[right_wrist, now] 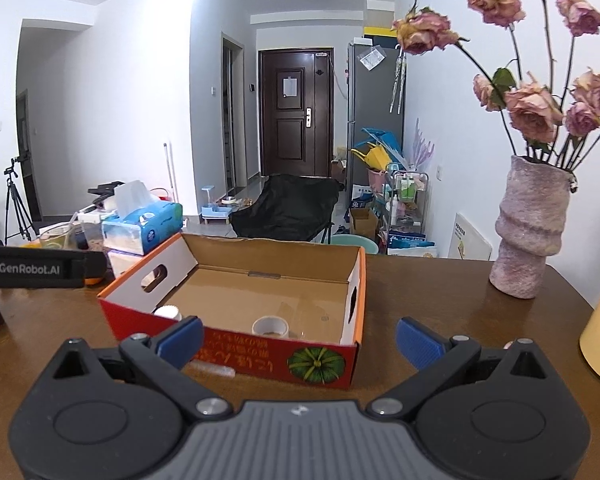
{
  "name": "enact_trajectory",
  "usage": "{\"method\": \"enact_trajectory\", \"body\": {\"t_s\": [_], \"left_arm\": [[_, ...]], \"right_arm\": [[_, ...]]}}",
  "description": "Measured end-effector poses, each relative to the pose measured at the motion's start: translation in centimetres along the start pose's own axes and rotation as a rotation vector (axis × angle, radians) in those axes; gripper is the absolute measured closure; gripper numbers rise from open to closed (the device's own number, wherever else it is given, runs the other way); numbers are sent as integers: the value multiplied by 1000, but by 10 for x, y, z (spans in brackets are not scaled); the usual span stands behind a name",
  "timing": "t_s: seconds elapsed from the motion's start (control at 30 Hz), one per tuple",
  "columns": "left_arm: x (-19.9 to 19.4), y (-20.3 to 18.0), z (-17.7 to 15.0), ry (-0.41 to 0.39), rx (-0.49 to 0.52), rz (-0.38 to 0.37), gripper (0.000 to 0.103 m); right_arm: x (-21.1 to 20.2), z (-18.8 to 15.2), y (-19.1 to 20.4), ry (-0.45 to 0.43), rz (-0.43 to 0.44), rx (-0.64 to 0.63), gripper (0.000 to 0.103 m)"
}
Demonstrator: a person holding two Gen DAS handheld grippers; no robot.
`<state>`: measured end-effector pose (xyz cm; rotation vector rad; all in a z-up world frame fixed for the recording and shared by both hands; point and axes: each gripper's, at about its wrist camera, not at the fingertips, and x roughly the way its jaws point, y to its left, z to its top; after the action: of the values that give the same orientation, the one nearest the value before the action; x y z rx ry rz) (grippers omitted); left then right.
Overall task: Organize rigid objects
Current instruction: 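Withdraw both tools from the box back toward the remaining items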
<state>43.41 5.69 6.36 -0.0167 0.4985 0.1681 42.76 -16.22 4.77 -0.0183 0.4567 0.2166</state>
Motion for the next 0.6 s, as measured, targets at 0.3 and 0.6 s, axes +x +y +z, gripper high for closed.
{"method": "enact_trajectory", "body": {"t_s": [0.3, 0.6], "left_arm": [[-49, 0, -16, -7, 17, 3, 0], [-91, 2, -35, -15, 18, -2, 0]], "right_arm": [[-50, -19, 1, -15, -6, 8, 0], [-90, -37, 4, -26, -3, 7, 0]]}}
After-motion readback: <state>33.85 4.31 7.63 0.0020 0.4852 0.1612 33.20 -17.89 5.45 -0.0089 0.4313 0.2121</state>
